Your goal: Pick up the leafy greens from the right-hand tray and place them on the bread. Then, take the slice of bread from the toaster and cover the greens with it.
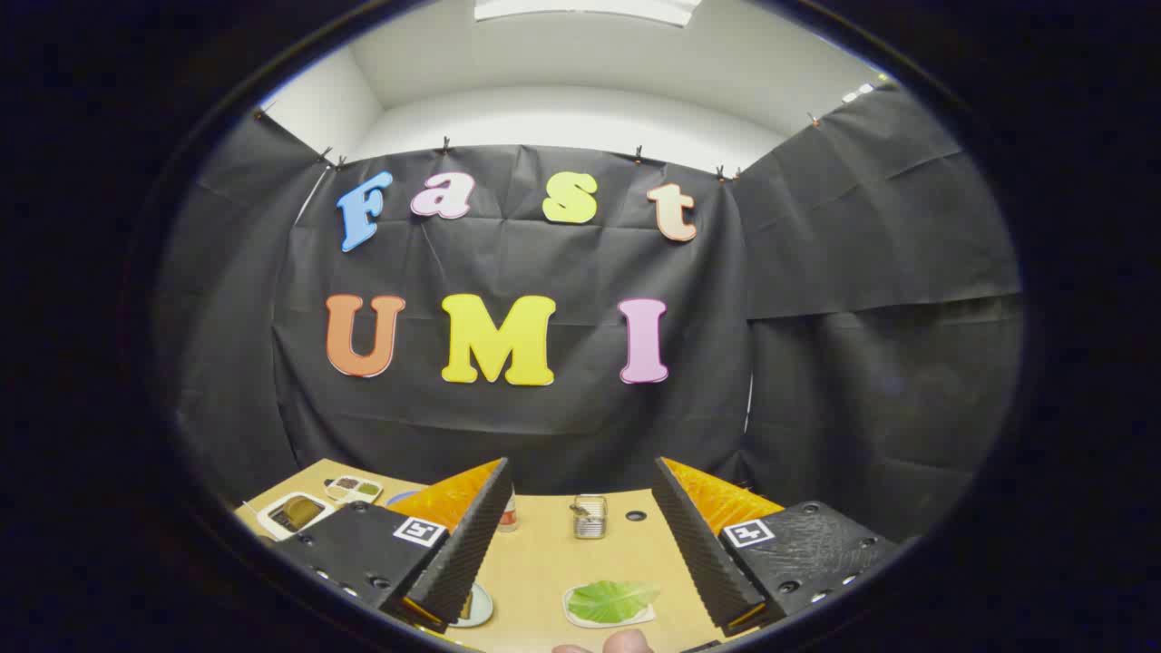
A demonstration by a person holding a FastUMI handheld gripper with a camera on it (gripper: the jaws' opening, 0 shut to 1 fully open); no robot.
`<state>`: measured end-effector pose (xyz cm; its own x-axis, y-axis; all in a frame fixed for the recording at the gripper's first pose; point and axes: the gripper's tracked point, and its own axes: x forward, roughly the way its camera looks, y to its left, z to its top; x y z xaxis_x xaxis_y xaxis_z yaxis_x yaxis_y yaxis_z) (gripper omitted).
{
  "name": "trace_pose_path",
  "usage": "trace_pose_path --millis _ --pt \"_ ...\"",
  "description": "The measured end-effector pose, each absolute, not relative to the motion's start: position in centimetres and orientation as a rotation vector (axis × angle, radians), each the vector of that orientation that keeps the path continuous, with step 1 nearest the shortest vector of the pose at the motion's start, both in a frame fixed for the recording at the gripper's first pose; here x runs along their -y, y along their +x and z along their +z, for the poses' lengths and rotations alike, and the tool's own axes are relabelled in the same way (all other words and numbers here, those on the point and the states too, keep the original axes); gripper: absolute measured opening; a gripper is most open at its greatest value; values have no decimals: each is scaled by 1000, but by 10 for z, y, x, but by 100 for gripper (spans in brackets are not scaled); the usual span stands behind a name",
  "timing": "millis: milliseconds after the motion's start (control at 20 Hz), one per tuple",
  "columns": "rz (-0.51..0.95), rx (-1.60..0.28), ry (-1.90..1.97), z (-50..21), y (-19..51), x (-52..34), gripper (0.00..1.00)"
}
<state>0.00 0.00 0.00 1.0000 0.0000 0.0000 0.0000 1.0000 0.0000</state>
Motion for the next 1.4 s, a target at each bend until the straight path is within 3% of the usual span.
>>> trace_pose_path --millis 750,1400 --pt "-16 -21 7 -7 4 26 95" --pt "18 -97 48 -58 7 99 95"
